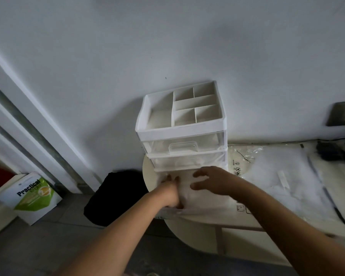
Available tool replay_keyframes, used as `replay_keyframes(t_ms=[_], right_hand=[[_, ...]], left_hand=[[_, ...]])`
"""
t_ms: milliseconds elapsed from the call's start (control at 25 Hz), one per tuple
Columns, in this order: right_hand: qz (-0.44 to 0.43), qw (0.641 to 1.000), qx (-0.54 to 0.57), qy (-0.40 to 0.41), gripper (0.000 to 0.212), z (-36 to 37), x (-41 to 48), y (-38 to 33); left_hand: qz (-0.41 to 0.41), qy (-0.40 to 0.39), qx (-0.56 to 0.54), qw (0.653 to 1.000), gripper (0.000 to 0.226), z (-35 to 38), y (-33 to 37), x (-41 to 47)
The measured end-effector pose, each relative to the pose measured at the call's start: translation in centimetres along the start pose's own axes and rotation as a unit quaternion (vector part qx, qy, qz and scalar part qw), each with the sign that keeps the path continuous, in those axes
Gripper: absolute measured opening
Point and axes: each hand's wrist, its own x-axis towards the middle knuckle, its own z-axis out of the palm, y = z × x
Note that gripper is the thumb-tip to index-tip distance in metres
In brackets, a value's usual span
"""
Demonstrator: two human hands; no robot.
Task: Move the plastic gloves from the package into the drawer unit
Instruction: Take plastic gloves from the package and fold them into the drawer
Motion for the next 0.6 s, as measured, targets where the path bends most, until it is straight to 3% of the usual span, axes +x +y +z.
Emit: replay_keyframes(t_ms=[120,240,280,320,440,600], right_hand=[[-0.024,0.999,0.01,0.019,0.024,-4.4,-2.3,0.6],[0.034,0.985,-0.046,0.16,0.026,-8.6,-3.7,4.7],[0.074,0.971,-0.095,0.208,0.03,-9.8,-4.1,6.6],[0.116,0.953,-0.131,0.247,0.034,-10.8,-4.6,8.4],[0.244,0.915,-0.135,0.291,0.043,-12.9,-6.7,13.3],[0.287,0.921,0.0,0.261,0.015,-14.1,-8.3,16.5]], left_hand=[[-0.003,0.026,0.018,1.0,0.071,-0.3,0.3,-0.7],[-0.01,0.108,-0.001,0.994,0.033,-1.1,0.9,-1.7],[-0.009,0.141,-0.012,0.99,0.015,-1.5,1.3,-2.3],[0.006,0.188,-0.02,0.982,0.011,-1.9,1.8,-2.9],[0.051,0.296,-0.034,0.953,0.048,-3.0,5.1,-4.8],[0.165,0.31,-0.132,0.927,0.046,-2.6,10.8,-5.1]])
